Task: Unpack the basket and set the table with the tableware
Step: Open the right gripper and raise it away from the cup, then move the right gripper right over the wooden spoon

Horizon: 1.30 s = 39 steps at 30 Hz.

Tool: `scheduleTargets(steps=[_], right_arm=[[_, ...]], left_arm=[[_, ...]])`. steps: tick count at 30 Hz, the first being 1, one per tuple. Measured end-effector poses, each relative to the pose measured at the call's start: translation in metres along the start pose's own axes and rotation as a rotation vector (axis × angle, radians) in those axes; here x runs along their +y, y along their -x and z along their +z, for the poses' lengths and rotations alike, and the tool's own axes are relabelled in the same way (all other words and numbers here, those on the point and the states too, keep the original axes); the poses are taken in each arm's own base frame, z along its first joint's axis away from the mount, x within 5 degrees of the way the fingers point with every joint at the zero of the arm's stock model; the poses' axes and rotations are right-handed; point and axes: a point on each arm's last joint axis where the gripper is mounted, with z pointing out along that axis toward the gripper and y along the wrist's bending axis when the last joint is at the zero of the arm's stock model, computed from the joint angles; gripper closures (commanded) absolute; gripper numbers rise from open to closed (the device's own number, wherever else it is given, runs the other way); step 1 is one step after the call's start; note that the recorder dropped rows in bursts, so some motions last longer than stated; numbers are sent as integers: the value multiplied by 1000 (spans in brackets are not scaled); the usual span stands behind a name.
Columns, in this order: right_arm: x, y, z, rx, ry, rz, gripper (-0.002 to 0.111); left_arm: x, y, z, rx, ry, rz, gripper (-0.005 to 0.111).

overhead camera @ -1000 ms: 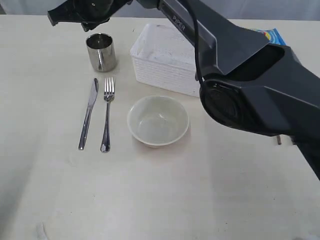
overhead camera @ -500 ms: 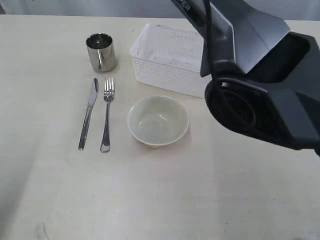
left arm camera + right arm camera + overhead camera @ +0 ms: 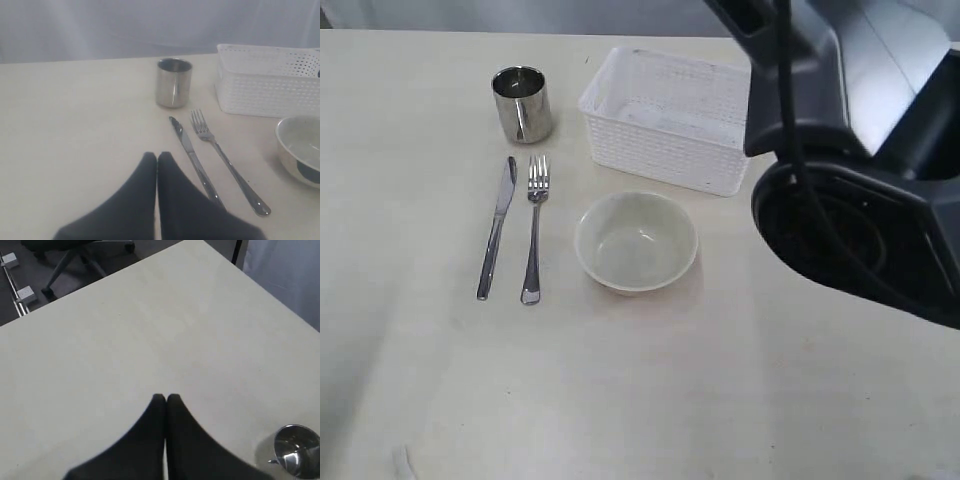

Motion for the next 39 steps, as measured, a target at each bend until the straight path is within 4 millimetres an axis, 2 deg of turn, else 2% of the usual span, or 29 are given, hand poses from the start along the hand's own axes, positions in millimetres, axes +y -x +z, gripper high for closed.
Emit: scheduleTargets(steps=[6, 10, 12, 15, 19, 22, 25, 30, 34, 39], right_arm=[[12, 1, -6, -8, 71, -42, 109], [29, -2, -22, -89, 83, -108, 109], [35, -14, -34, -157, 79, -131, 109], [34, -44, -48, -219, 55, -171, 109], [9, -99, -52, -153, -6, -184, 109], [-18, -131, -52, -54, -51, -126, 109], [-49, -153, -53, 44, -102, 0, 109], [-109, -170, -67, 125, -215, 177, 109], [-154, -178, -84, 138, -331, 211, 109], [-199, -185, -110, 154, -443, 220, 109]], left_arm=[[0, 0, 0, 0, 0, 0, 107], [0, 0, 0, 0, 0, 0, 107], [0, 0, 0, 0, 0, 0, 107], [0, 0, 0, 0, 0, 0, 107], [0, 0, 0, 0, 0, 0, 107], [0, 0, 0, 0, 0, 0, 107], [0, 0, 0, 0, 0, 0, 107], [0, 0, 0, 0, 0, 0, 107], [0, 0, 0, 0, 0, 0, 107], [0, 0, 0, 0, 0, 0, 107]])
